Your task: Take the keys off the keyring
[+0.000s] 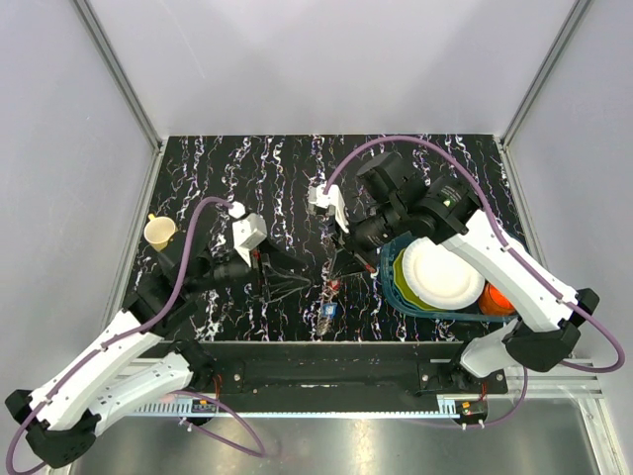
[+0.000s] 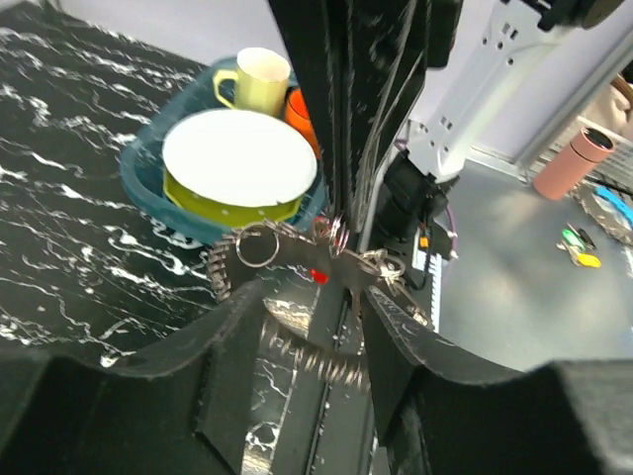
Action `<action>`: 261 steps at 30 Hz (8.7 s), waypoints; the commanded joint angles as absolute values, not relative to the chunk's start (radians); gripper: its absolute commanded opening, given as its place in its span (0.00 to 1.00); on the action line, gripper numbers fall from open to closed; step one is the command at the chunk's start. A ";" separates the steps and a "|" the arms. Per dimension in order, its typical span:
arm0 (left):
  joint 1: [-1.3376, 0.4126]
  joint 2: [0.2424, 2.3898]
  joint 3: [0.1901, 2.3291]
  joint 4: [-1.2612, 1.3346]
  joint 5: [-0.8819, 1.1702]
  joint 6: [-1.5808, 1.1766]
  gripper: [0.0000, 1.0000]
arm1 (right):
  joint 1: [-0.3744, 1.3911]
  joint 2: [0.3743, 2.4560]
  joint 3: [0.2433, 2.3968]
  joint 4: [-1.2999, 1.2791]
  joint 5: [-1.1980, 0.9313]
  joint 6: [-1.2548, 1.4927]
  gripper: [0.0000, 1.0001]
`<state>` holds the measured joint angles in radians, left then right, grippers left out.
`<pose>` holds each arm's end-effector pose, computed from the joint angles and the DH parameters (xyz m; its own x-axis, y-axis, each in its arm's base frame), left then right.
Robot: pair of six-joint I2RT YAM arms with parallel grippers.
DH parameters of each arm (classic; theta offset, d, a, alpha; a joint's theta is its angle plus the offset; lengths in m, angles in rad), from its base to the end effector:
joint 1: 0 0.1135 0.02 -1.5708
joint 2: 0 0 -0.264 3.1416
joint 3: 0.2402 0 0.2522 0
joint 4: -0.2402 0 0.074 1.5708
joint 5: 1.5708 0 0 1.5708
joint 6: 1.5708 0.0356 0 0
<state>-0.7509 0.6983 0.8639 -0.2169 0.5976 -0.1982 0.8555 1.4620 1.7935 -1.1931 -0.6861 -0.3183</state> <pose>0.0980 -0.1189 0.3775 -0.2287 -0.0092 -0.9735 0.9484 0.2235 -0.2249 0.1598 0.2183 0.4353 -0.2052 -0.6054 -0.7690 -0.9675 0.0069 0.2528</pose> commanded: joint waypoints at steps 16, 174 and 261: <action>-0.736 0.816 0.831 -0.006 0.877 -0.373 0.26 | 0.853 1.465 1.818 -1.170 -0.807 -0.347 0.00; -0.672 0.669 0.437 1.062 0.272 -0.627 0.00 | 0.992 1.006 0.899 0.285 -0.382 -0.186 0.00; -0.664 0.655 0.433 1.058 0.512 -0.687 0.00 | 0.828 1.167 1.157 0.147 -0.796 0.268 0.33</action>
